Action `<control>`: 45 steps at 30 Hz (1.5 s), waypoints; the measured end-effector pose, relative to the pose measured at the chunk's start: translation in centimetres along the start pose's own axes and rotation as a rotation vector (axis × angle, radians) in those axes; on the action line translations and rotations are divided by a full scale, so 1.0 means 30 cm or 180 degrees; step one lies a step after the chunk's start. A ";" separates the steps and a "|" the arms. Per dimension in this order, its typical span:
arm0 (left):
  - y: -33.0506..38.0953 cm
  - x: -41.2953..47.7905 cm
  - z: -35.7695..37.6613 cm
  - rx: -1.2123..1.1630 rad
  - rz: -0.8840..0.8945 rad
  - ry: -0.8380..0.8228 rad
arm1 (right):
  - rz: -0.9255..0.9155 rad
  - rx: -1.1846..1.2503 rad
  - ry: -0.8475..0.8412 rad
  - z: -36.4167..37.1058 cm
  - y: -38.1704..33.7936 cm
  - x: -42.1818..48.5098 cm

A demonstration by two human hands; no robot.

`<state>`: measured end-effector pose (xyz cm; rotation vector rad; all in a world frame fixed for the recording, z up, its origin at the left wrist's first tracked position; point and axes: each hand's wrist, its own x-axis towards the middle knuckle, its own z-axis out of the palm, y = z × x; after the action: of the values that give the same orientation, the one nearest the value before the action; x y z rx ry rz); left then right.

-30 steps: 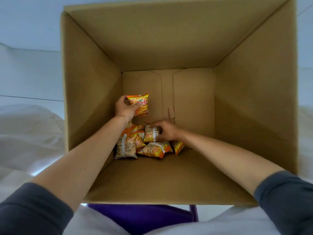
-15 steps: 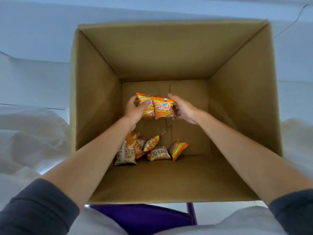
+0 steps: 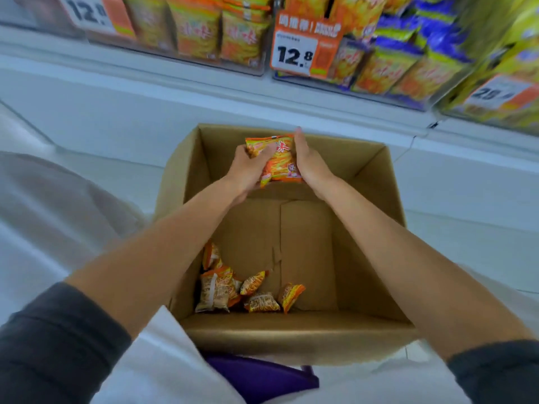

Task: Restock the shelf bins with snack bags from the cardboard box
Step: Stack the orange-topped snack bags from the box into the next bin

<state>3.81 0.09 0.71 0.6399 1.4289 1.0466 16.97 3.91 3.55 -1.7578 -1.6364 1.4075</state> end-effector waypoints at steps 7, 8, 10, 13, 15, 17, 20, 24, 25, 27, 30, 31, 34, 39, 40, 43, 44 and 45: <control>0.318 -0.082 -0.169 0.0161 0.0597 0.0019 | -0.0425 0.0823 -0.1158 -0.017 -0.312 -0.058; 0.359 -0.100 -0.192 0.0354 0.0757 -0.0001 | -0.0482 0.0789 -0.1153 -0.009 -0.362 -0.068; 0.432 -0.116 -0.238 0.0671 0.1072 0.0026 | -0.0611 0.0582 -0.1077 0.009 -0.465 -0.077; 0.547 -0.111 -0.302 0.1068 0.1499 0.0289 | -0.0812 0.0744 -0.1175 0.036 -0.599 -0.038; 0.614 -0.076 -0.351 0.1462 0.1746 0.0503 | -0.0920 0.0823 -0.1050 0.059 -0.681 -0.009; 0.667 -0.010 -0.413 0.2204 0.2026 0.1024 | -0.0984 0.0905 -0.0770 0.085 -0.754 0.028; 0.746 0.082 -0.490 0.3173 0.2547 0.1993 | -0.1198 0.0976 -0.0422 0.134 -0.841 0.108; 0.828 0.188 -0.592 0.3613 0.2783 0.2526 | -0.1402 0.0896 -0.0060 0.209 -0.947 0.271; 0.828 0.211 -0.615 0.3572 0.2861 0.2711 | -0.1386 0.0875 -0.0032 0.227 -0.965 0.313; 0.804 0.255 -0.664 0.3437 0.3043 0.2994 | -0.1338 0.0722 -0.0041 0.263 -0.992 0.381; 0.768 0.319 -0.730 0.3556 0.3151 0.2847 | -0.1264 0.0493 -0.0046 0.296 -1.006 0.436; 0.765 0.328 -0.742 0.3549 0.3189 0.2792 | -0.1263 0.0569 0.0010 0.302 -1.006 0.448; 0.763 0.330 -0.749 0.3372 0.3329 0.2783 | -0.1502 0.0673 0.0364 0.319 -0.995 0.447; 0.748 0.312 -0.748 0.3162 0.3557 0.2655 | -0.2351 -0.0135 0.0464 0.339 -0.969 0.424; 0.745 0.306 -0.742 0.3016 0.3560 0.2622 | -0.2328 -0.0401 0.0424 0.337 -0.971 0.415; 0.734 0.291 -0.728 0.2705 0.3586 0.2565 | -0.2040 -0.0626 0.0232 0.330 -0.979 0.401; 0.732 0.292 -0.731 0.2723 0.3614 0.2543 | -0.2042 -0.0590 0.0307 0.330 -0.980 0.406; 0.731 0.294 -0.736 0.2744 0.3640 0.2497 | -0.2084 -0.0594 0.0418 0.329 -0.980 0.408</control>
<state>-23.17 12.46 13.57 1.9811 2.2884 1.6266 -9.12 19.24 17.57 -1.1824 -2.0563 0.8407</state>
